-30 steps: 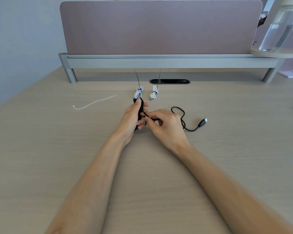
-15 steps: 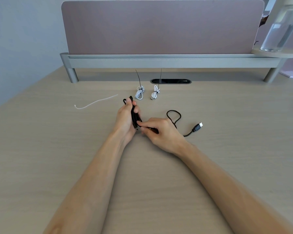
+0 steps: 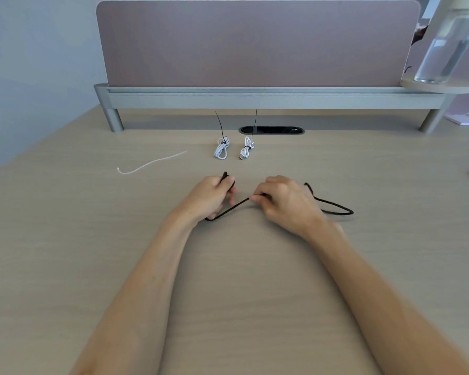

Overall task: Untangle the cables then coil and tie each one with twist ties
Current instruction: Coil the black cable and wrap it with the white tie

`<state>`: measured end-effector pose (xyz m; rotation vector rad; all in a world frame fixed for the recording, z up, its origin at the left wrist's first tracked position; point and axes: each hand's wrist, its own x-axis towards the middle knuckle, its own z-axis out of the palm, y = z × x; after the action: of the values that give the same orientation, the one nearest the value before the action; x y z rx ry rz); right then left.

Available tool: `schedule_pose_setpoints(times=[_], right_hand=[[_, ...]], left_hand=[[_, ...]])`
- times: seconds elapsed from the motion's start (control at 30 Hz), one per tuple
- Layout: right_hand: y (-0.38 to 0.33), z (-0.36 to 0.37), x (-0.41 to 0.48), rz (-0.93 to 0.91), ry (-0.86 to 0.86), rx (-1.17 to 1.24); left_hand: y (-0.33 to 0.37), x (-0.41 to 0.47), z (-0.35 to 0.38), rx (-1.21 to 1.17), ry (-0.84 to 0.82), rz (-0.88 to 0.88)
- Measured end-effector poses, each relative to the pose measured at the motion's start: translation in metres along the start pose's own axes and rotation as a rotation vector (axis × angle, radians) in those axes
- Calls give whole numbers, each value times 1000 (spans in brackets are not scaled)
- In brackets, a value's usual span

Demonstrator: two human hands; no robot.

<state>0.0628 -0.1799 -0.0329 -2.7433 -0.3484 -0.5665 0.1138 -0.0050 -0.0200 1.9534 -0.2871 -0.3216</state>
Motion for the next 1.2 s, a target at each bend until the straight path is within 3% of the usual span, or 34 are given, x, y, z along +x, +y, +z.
schedule_pose_setpoints(times=[0.2, 0.33, 0.47, 0.67, 0.93, 1.2], right_hand=[[21, -4, -1, 329, 100, -45], [8, 3, 3, 422, 225, 140], [-14, 7, 4, 217, 293, 402], [-22, 21, 1, -68, 254, 265], [-24, 25, 5, -103, 274, 89], [-33, 18, 0, -141, 221, 212]], left_hand=[[5, -7, -4, 158, -256, -39], [2, -3, -1, -33, -145, -50], [-3, 4, 4, -248, 30, -37], [1, 3, 5, -340, -7, -12], [0, -2, 5, -263, -42, 64], [-2, 4, 4, -521, 107, 44]])
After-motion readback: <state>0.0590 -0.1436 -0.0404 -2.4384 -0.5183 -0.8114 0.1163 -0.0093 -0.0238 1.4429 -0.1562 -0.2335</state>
